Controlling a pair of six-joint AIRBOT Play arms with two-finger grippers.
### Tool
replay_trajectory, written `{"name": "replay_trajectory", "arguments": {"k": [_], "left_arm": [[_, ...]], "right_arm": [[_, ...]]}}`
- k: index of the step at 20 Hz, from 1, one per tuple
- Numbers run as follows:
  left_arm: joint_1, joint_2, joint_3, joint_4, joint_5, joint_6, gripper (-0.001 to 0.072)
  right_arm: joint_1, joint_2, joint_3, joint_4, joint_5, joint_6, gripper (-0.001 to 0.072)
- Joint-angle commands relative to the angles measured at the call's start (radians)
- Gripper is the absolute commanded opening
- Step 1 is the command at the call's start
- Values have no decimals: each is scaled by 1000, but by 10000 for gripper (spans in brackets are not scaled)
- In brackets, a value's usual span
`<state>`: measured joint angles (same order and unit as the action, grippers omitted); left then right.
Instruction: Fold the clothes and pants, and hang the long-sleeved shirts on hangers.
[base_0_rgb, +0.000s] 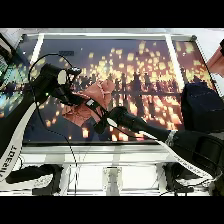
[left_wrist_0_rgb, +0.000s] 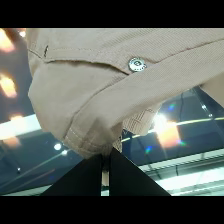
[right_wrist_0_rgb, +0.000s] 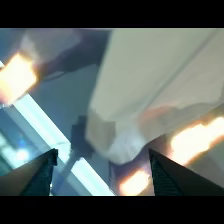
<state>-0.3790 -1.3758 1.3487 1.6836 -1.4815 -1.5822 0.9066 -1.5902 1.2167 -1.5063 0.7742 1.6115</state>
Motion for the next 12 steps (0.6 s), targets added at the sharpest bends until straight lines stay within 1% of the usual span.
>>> {"name": "replay_trajectory", "arguments": {"k": [1,2,4,6,8,9,10,11,12], "left_arm": [[1,-1,0,0,5,1,30],[1,-1,0,0,7,0,31],[1,-1,0,-1,7,0,30],[1,-1,0,0,7,0,30],[1,-1,0,0,7,0,30],[1,-1,0,0,7,1,30],[1,-1,0,0,7,1,30],[1,-1,0,0,7,1,31],[1,-1,0,0,6,5,31]], "right_arm": [[-35,-14,21,45,-28,-2,615],[-35,-17,24,68,-46,-10,587],[-35,-29,26,103,-71,-17,558],[-35,-53,26,148,-56,-35,552],[-35,-75,26,178,-40,-32,548],[-38,-82,26,204,-42,-31,499],[-40,-90,26,229,-48,-22,368],[-43,-93,26,238,-53,3,290],[-50,-93,26,237,-54,27,191]]}}
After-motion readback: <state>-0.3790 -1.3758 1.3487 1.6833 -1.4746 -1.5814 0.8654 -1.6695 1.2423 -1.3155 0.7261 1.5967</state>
